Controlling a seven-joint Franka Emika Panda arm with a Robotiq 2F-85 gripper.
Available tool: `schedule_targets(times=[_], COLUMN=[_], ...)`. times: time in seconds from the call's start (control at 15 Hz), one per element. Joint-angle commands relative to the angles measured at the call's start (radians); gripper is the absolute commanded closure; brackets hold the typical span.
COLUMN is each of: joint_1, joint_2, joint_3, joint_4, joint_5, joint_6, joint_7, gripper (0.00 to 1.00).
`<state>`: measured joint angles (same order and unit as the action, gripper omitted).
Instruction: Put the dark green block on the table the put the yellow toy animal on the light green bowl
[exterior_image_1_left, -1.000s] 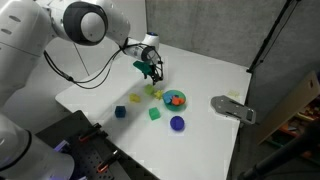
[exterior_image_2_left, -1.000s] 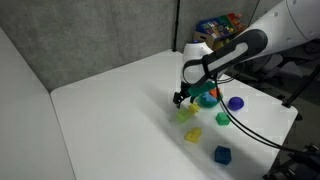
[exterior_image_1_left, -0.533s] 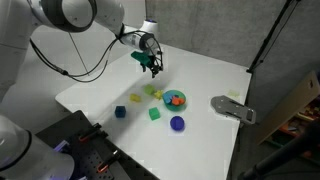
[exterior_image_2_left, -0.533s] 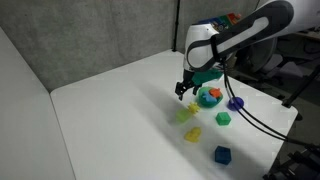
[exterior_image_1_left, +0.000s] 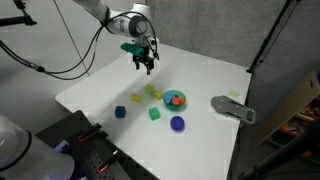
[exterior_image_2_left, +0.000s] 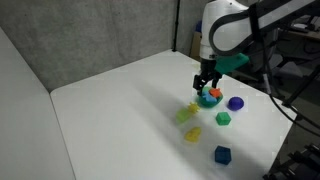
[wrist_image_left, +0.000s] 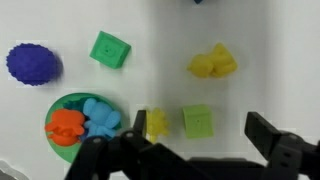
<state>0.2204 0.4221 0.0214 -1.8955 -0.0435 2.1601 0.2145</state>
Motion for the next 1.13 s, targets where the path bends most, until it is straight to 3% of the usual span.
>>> schedule_targets(times=[0.0, 0.27, 0.53, 0.8, 1.07], joint_1=[-0.019, -0.062, -0.108, -0.137, -0.142], joint_2=[-0.217, -0.402, -0.535, -0.597, -0.576], joint_3=[0.0, 0.009, 0.01, 0.014, 0.023], joint_4=[-0.19, -0.302, -0.329, -0.321, -0.304], joint_5=[-0.05, -0.042, -0.017, -0.018, -0.021], joint_6=[-0.018, -0.049, -0.1, -0.147, -0.14], joint_7=[0.027, 0.022, 0.01, 0.004, 0.004], gripper=[0.0, 0.0, 0.0, 0.0, 0.0])
